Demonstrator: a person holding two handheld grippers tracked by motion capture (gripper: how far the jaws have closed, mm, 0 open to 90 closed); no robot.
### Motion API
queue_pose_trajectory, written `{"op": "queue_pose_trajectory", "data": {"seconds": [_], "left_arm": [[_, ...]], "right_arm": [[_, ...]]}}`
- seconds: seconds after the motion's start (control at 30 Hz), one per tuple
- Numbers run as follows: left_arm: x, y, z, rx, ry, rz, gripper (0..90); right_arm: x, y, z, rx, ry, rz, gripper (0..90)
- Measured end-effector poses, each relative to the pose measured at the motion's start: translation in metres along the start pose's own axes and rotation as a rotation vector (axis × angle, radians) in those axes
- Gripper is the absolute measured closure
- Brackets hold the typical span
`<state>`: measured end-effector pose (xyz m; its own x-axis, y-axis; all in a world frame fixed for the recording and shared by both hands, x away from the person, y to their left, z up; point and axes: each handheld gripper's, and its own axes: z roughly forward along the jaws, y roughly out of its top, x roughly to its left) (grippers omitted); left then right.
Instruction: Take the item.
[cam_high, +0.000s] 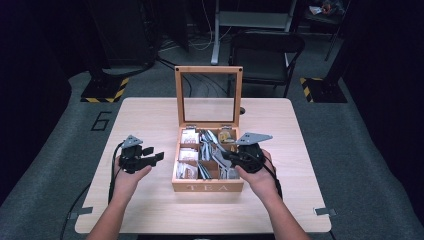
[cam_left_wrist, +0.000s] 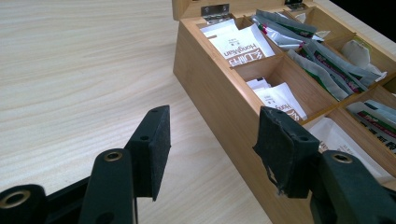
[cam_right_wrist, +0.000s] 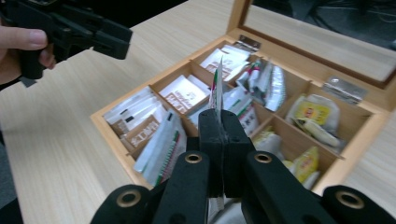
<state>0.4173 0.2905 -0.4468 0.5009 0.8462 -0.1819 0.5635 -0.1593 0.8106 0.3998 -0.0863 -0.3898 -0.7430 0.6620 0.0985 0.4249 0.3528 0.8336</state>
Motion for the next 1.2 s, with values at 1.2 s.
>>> {"op": "queue_pose_trajectory", "data": {"seconds": [1.2], "left_arm": [[0.001,0.0,0.0,-0.004,0.001,-0.002,44.9]], "right_arm": [[-0.085,-0.055,-0.012,0.062,-0.283,0.183,89.6]]}}
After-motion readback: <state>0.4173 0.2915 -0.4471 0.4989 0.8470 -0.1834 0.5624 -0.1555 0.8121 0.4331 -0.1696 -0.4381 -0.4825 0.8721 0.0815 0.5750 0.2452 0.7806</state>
